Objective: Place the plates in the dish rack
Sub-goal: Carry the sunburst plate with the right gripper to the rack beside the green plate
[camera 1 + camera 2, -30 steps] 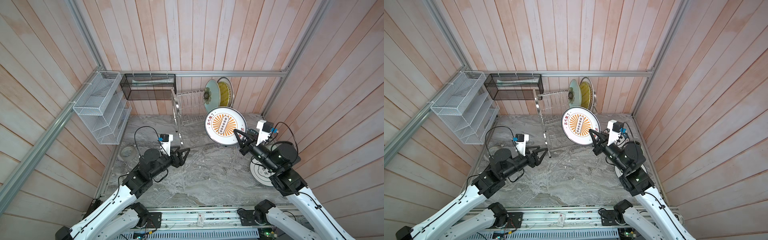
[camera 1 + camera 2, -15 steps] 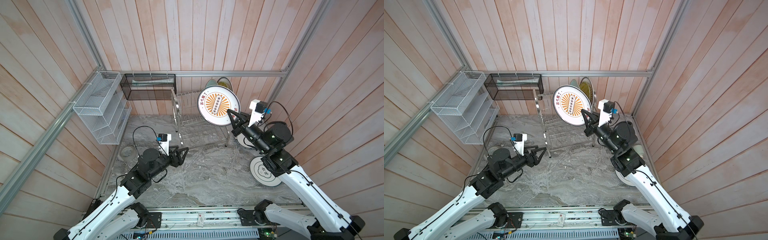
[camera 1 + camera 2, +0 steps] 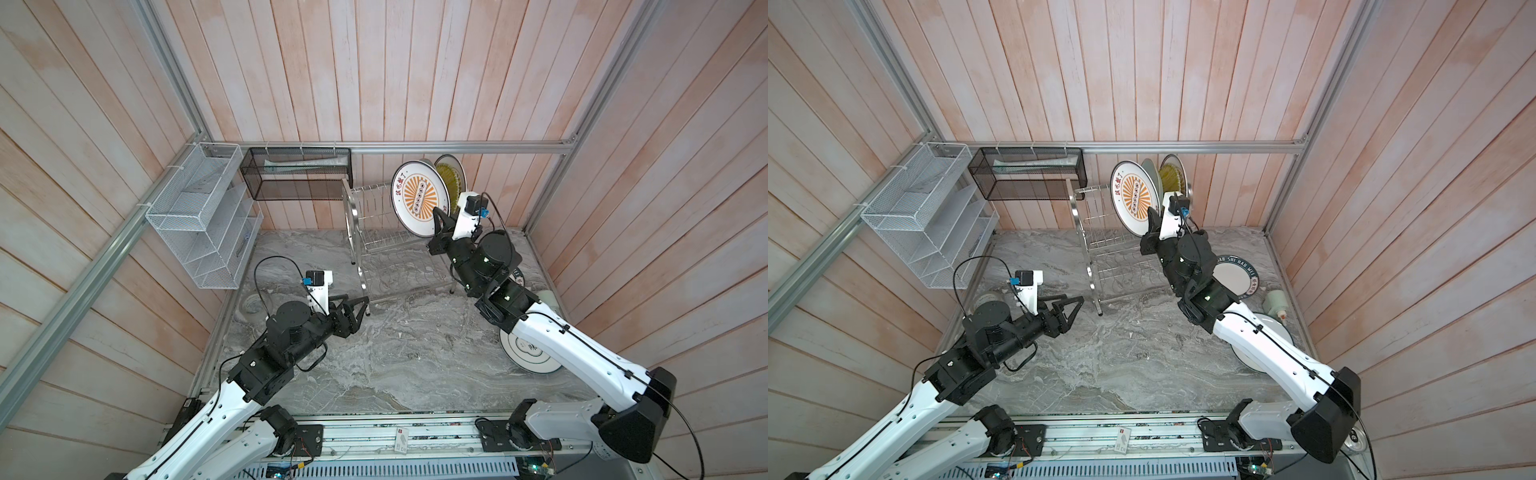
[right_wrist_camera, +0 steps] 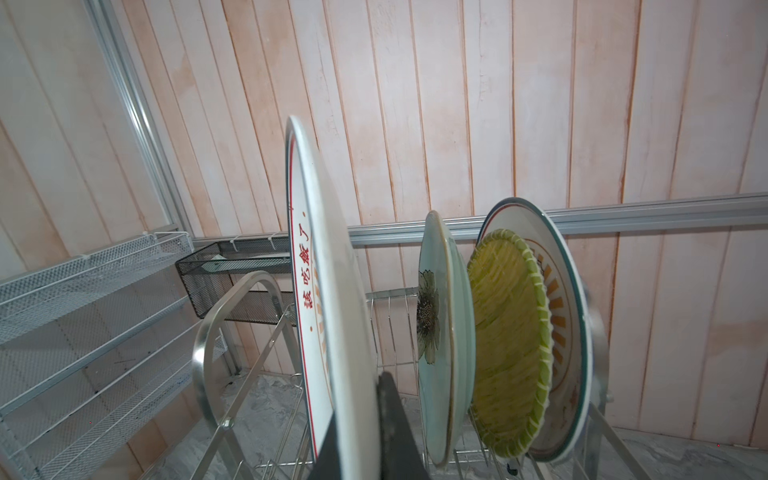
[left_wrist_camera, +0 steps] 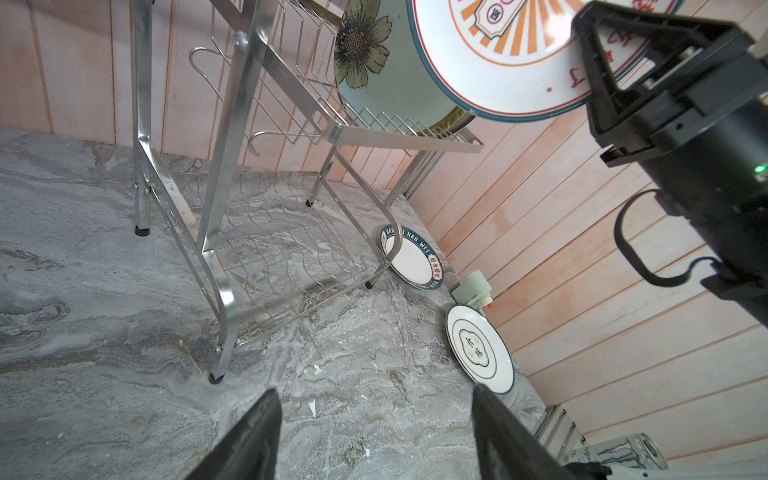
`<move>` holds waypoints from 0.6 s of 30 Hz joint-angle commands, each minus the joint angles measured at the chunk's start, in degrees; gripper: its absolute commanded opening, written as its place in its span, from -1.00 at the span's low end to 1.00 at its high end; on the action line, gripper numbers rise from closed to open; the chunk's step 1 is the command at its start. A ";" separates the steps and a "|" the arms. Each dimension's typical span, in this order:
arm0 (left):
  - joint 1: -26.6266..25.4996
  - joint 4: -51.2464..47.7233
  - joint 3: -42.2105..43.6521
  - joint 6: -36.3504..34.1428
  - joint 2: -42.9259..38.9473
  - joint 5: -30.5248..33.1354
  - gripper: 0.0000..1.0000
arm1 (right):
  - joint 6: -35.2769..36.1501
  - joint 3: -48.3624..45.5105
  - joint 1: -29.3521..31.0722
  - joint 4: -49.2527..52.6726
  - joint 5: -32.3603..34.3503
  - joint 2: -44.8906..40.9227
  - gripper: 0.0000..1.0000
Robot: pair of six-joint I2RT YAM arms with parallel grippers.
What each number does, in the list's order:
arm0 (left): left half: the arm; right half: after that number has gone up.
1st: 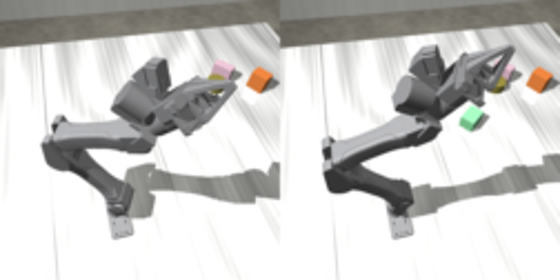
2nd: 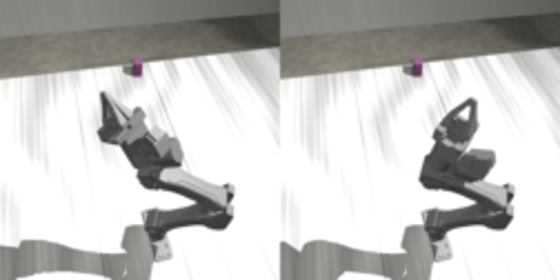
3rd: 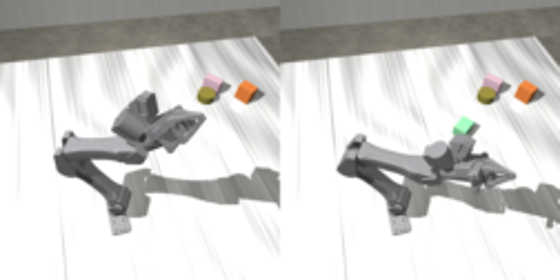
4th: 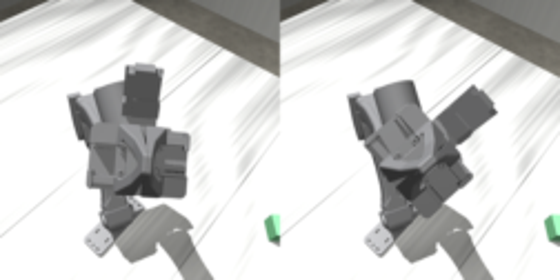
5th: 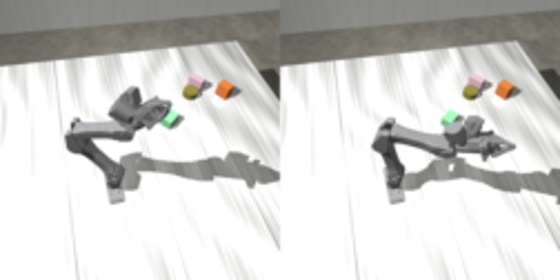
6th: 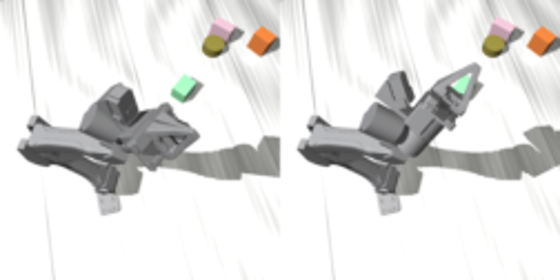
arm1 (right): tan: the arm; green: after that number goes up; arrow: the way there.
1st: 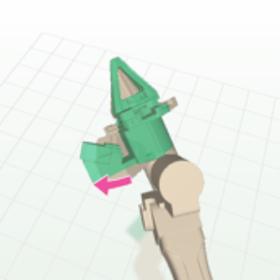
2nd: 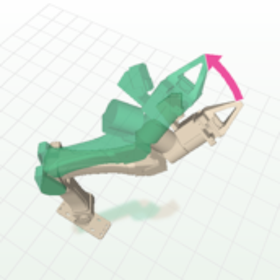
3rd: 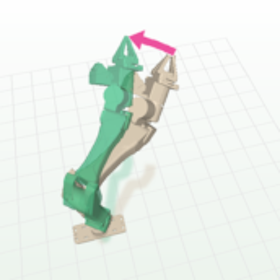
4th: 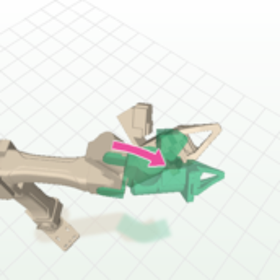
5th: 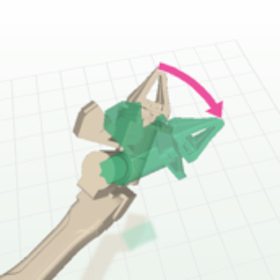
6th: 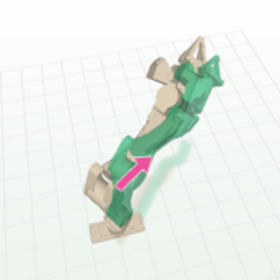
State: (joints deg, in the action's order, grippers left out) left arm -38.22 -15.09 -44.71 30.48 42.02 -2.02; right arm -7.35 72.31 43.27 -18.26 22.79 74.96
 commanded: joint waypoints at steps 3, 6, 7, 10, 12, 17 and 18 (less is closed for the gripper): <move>-0.19 -1.52 -0.54 0.78 -1.11 0.79 0.46 | 2.92 5.76 0.42 -4.10 8.27 3.82 -1.00; -0.15 -1.08 -0.41 1.14 -1.93 -0.93 0.46 | 4.48 10.70 0.42 -0.61 9.03 7.92 -1.00; -0.17 -1.08 -0.21 1.33 -2.43 -0.92 0.46 | 4.81 11.59 0.42 -0.50 9.11 8.95 -1.00; -0.24 -1.81 0.23 1.75 -4.34 -0.04 0.46 | 4.97 14.60 0.42 1.17 10.37 11.74 -1.00; -0.24 -2.74 0.21 1.85 -5.38 0.56 0.46 | 4.69 16.63 0.50 2.73 11.69 13.40 -1.00; -0.19 -3.84 0.52 2.22 -7.40 1.56 0.46 | 5.30 21.06 0.81 5.95 13.14 17.13 -1.00; -0.20 -3.93 0.59 2.13 -7.59 1.73 0.46 | 5.47 21.71 0.89 6.26 13.48 17.82 -1.00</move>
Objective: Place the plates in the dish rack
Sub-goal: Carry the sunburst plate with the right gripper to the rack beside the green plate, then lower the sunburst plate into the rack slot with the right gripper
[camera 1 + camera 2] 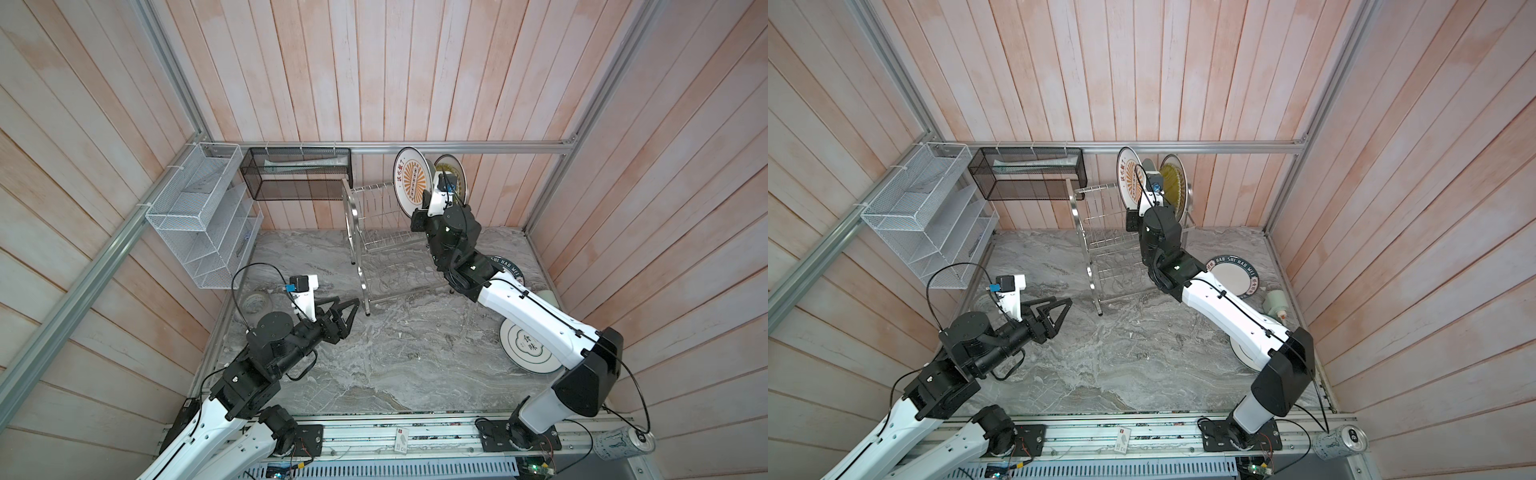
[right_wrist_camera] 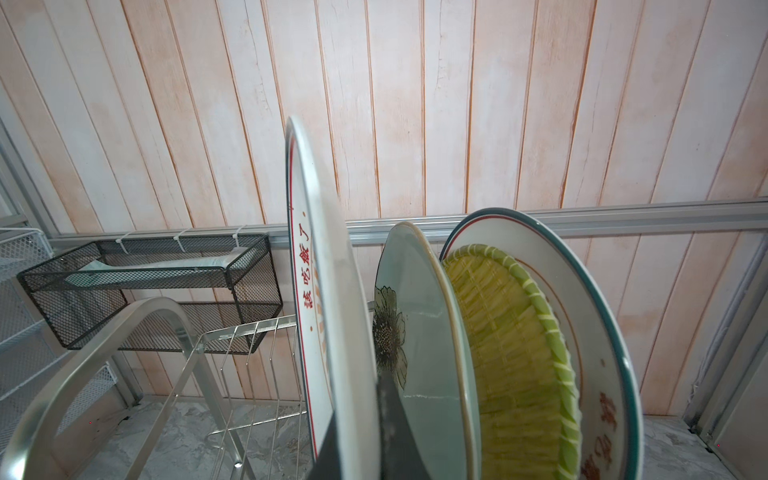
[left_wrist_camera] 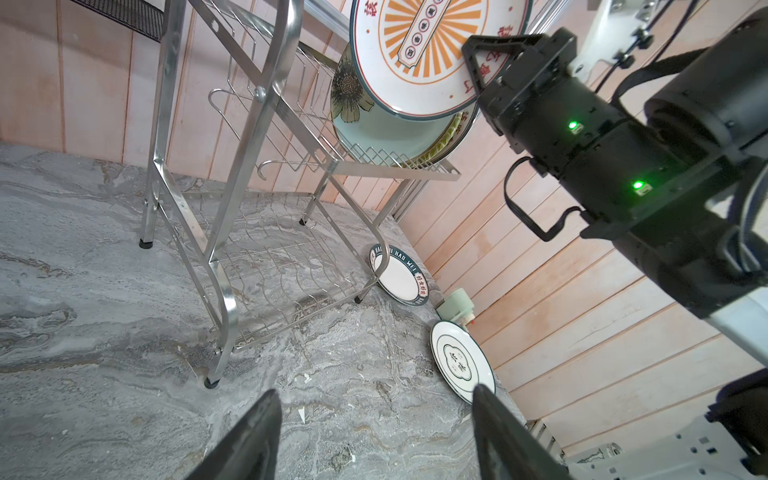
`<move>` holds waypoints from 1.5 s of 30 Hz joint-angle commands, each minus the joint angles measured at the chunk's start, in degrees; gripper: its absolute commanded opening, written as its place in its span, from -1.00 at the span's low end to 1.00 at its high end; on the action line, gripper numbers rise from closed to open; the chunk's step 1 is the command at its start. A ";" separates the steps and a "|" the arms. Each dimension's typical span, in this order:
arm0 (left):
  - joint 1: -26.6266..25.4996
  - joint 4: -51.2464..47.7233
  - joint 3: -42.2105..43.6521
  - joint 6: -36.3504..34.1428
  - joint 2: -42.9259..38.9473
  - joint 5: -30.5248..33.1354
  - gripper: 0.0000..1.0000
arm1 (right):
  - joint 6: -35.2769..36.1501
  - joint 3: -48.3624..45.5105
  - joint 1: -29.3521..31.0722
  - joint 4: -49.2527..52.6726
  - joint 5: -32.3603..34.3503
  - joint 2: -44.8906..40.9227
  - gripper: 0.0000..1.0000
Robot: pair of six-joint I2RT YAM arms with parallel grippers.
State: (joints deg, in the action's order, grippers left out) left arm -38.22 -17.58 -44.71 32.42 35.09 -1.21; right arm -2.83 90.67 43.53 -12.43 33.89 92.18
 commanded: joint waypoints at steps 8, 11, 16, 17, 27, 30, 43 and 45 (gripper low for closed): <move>-0.13 -1.76 0.82 0.18 -1.06 1.05 0.46 | 2.85 10.58 2.09 6.08 6.25 6.09 -1.00; -0.17 -1.47 0.96 0.27 -1.54 0.53 0.46 | 2.90 14.48 2.41 9.37 8.23 9.09 -1.00; -0.20 -2.11 1.46 0.10 -2.03 0.95 0.46 | 3.89 16.93 3.05 10.34 11.20 11.65 -1.00; -0.18 -2.19 1.53 0.09 -2.10 0.95 0.46 | 4.12 17.23 3.13 10.47 11.56 11.99 -1.00; -0.19 -2.41 1.62 0.05 -2.41 1.29 0.46 | 4.78 18.61 3.14 12.17 11.99 13.46 -1.00; -0.19 -2.39 1.70 0.09 -2.34 1.48 0.46 | 4.71 18.59 3.12 12.71 12.21 13.72 -1.00; -0.19 -2.63 1.64 0.18 -2.26 1.48 0.46 | 3.51 18.84 3.14 14.75 13.29 14.87 -1.00; -0.19 -2.74 1.73 0.18 -2.39 1.48 0.46 | 3.40 18.76 3.14 14.98 13.20 15.00 -1.00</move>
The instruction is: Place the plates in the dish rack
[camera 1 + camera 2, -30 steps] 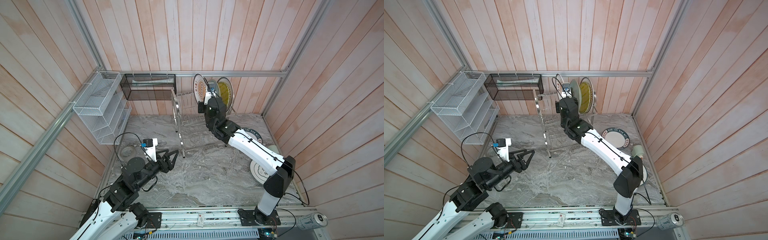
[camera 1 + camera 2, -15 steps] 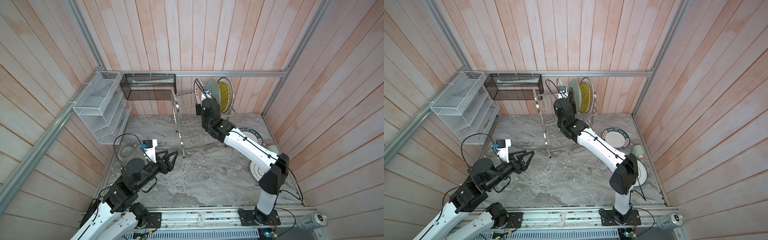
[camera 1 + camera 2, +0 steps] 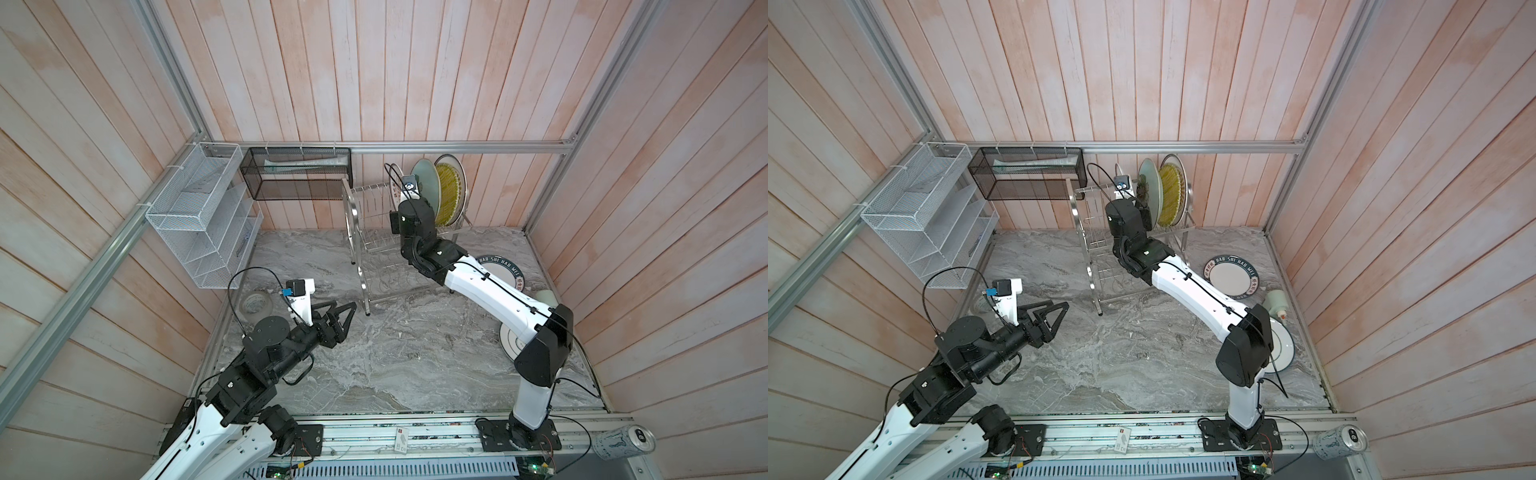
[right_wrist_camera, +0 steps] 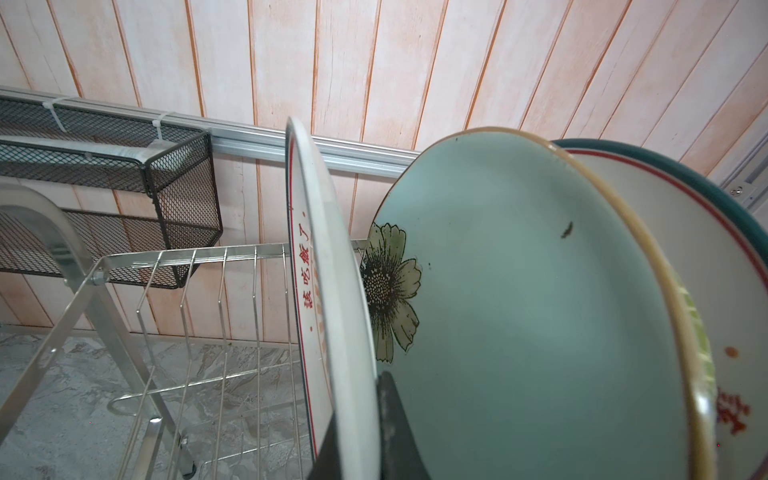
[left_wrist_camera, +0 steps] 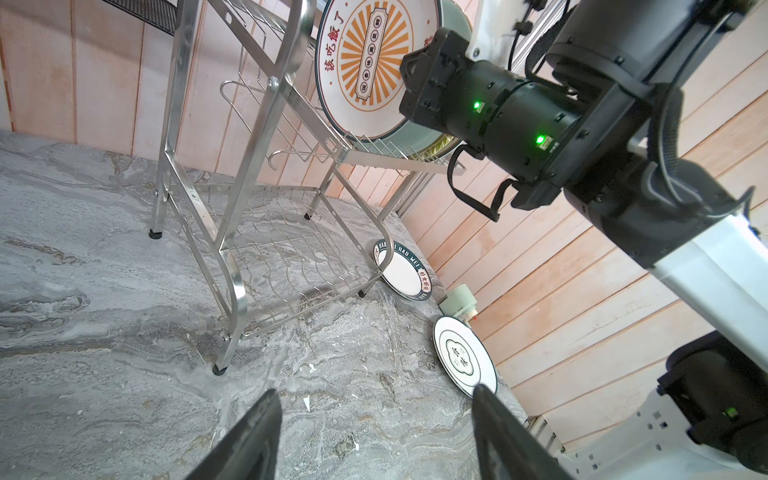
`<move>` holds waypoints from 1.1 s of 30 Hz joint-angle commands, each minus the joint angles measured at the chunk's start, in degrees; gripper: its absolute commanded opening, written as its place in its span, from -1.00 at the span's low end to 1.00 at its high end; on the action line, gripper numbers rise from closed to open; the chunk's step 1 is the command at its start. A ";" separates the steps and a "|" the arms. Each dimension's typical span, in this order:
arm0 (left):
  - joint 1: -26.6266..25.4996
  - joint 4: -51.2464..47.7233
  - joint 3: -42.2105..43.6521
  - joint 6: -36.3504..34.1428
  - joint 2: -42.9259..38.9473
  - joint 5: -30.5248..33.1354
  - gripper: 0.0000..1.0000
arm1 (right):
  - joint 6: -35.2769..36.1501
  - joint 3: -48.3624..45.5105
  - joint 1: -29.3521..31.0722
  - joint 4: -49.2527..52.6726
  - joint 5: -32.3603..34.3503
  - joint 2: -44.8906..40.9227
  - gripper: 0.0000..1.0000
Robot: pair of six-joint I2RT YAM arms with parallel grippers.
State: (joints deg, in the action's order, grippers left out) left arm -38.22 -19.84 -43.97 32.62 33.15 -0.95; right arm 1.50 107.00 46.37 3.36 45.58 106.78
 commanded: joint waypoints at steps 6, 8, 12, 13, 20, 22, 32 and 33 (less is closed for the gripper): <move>-0.20 -0.64 0.81 -0.10 -0.42 1.39 0.46 | -1.01 2.51 0.30 -0.24 1.70 0.71 -1.00; -0.20 -0.89 0.81 -0.10 -0.48 1.30 0.46 | -1.05 2.55 0.30 0.19 1.78 0.69 -1.00; -0.19 -1.04 0.90 0.07 -0.74 1.38 0.46 | -1.10 2.68 0.26 1.03 1.55 0.68 -1.00; -0.19 -1.04 0.90 0.07 -0.82 1.44 0.46 | -1.06 2.61 0.25 1.08 1.49 0.75 -1.00; -0.18 -0.96 0.47 -0.01 -0.55 1.21 0.46 | -0.70 3.51 0.21 1.84 1.54 1.44 -1.00; -0.22 -1.00 0.44 -0.01 -0.43 1.19 0.46 | -0.55 3.65 0.21 2.08 1.48 1.53 -0.98; -0.19 -0.87 0.15 -0.23 0.19 1.34 0.46 | -0.18 3.66 0.12 2.46 1.40 1.61 -0.80; -0.20 -0.72 0.10 -0.28 0.32 1.17 0.46 | -0.18 3.75 0.04 2.55 1.20 1.63 -0.74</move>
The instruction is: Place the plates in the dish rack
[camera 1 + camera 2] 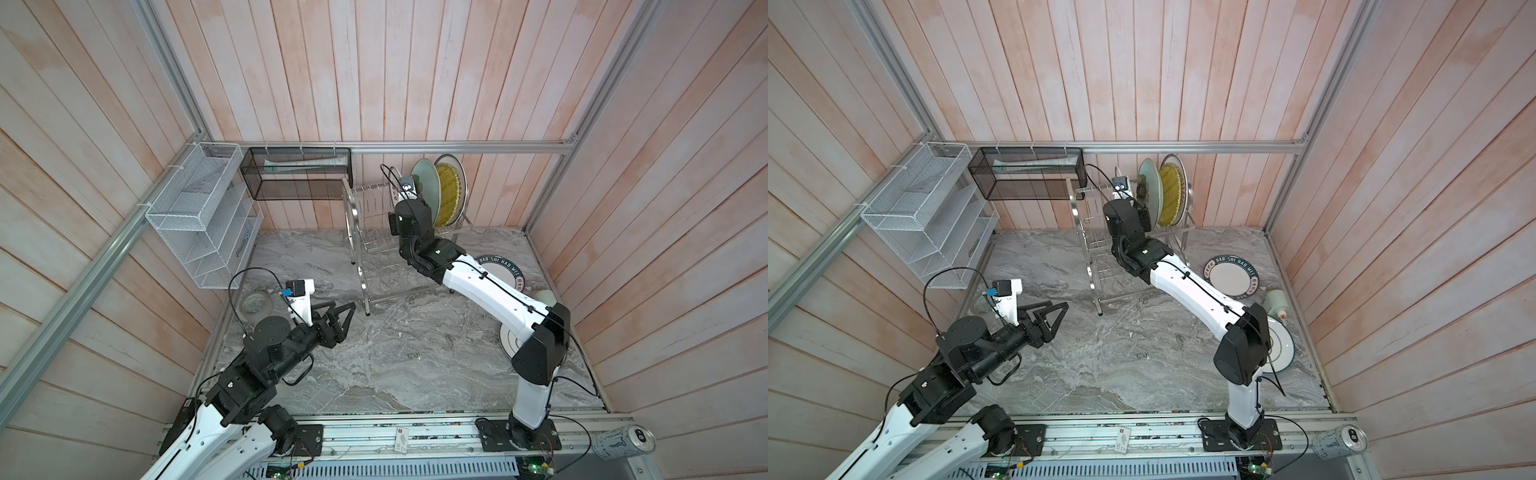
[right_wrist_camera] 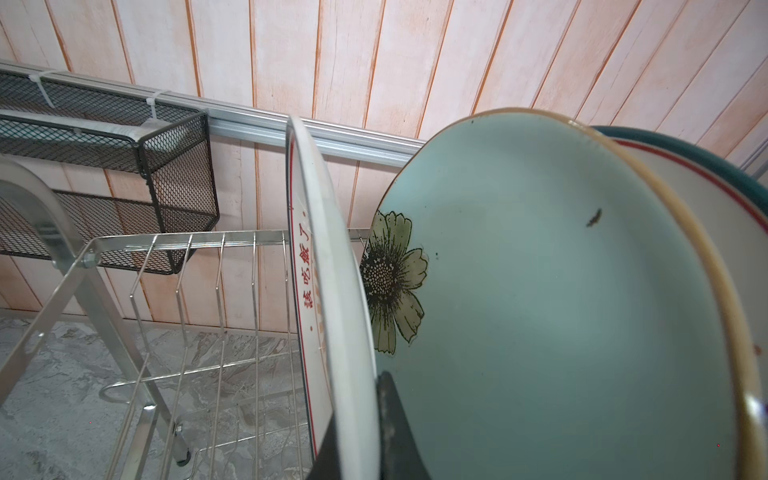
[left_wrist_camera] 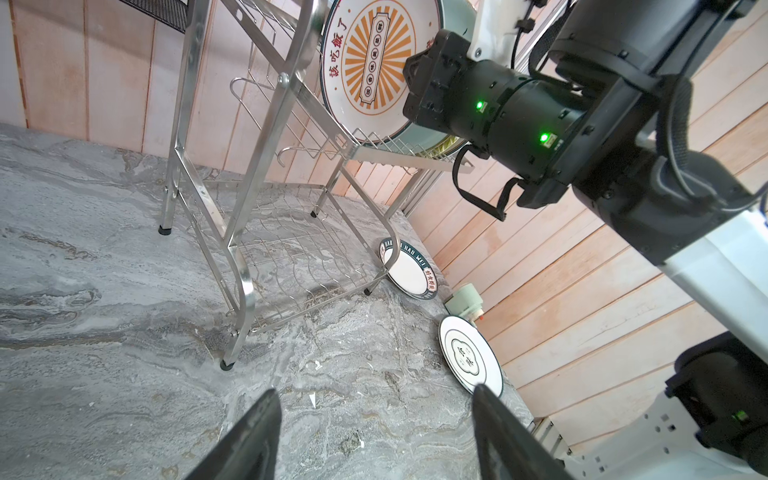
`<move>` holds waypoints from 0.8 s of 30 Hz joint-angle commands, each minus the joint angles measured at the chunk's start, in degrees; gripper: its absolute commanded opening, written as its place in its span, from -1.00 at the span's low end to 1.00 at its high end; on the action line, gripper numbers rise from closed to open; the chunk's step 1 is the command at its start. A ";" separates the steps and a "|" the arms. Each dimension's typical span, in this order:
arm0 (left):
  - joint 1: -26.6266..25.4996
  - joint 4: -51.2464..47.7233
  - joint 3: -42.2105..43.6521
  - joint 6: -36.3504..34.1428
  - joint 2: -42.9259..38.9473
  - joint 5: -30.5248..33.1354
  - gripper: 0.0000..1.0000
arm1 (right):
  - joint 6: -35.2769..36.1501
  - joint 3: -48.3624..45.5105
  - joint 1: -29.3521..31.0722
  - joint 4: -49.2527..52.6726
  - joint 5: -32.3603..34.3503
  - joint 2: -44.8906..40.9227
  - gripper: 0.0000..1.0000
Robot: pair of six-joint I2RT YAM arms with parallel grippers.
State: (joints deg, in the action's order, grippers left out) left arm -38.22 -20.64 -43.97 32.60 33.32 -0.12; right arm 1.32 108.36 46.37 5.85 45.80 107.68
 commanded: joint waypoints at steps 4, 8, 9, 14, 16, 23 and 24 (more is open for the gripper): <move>-0.20 0.15 -0.24 -0.34 1.00 0.05 0.46 | -0.18 2.35 -0.14 0.48 0.75 0.62 -0.70; -0.24 0.52 -0.44 -0.43 1.24 -0.06 0.46 | -0.27 2.35 -0.31 1.01 0.59 0.60 -0.69; -0.19 0.60 -0.42 -0.43 1.30 -0.14 0.46 | -0.27 2.33 -0.31 1.09 0.61 0.54 -0.69; -0.19 0.42 -0.42 -0.26 1.46 -0.34 0.46 | 0.08 2.29 -0.49 0.89 0.75 0.21 -0.67; -0.18 0.43 -0.42 -0.23 1.47 -0.41 0.46 | 0.38 2.39 -0.58 0.75 0.63 -0.01 -0.64; -0.19 0.43 -0.27 -0.08 1.48 -0.67 0.46 | 1.36 2.30 -0.92 0.14 0.37 -0.52 -0.51; -0.19 0.42 -0.18 -0.01 1.50 -0.71 0.46 | 1.47 2.30 -0.95 0.09 0.27 -0.52 -0.50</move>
State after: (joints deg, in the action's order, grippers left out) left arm -38.26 -20.62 -43.97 32.62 34.83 -0.19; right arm 1.91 108.81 45.74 6.09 45.78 107.68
